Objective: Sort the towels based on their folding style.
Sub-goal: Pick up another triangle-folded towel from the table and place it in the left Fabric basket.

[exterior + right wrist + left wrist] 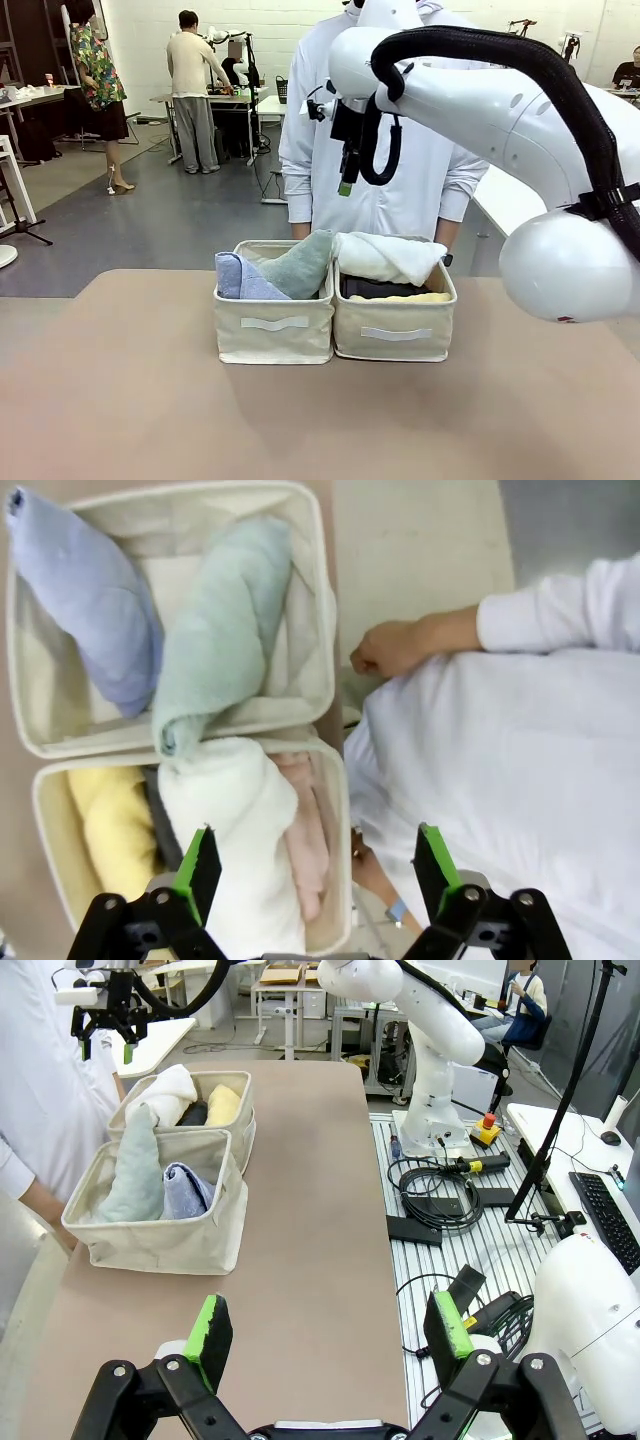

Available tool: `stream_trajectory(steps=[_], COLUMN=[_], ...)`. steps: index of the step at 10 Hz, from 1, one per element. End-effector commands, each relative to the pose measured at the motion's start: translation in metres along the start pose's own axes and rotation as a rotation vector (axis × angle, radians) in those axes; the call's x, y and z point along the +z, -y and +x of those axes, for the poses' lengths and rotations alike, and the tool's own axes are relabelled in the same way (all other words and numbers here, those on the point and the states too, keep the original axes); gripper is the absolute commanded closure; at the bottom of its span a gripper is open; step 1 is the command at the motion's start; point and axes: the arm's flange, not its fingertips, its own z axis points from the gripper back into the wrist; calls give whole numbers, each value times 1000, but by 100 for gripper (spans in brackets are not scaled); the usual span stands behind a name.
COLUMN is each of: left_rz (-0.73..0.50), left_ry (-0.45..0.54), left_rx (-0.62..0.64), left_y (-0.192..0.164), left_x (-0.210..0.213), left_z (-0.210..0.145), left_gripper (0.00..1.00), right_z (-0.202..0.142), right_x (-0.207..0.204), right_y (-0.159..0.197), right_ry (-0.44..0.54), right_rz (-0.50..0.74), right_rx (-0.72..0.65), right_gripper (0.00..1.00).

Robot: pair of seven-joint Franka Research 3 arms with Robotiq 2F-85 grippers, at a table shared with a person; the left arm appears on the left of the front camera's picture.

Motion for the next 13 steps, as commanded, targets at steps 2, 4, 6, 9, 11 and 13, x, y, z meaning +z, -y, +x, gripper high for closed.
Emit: stream_trajectory(steps=[2,4,6,9,11,13], left_rz=[7,7,7,7,7,7], left_ry=[16,16,16,16,16,16], left_rx=[-28,-28,-28,-28,-28,-28], left_y=[0,0,0,0,0,0], left_x=[1,1,1,1,1,1], left_z=[0,0,0,0,0,0], left_gripper=[0,0,0,0,0,0], right_z=[-155,-159,-172,-194,-213,-220], right_x=[-39,-41,-40,-25,-7,-2], right_y=[-230,-239,-255,-286,-300,-297], right_ry=[26,28,-77,-159,-96,-92], right_rz=[-15,85,131,110,43,17], right_rx=[-75,-70,-214,-440,-460,-458], right_gripper=[0,0,0,0,0,0])
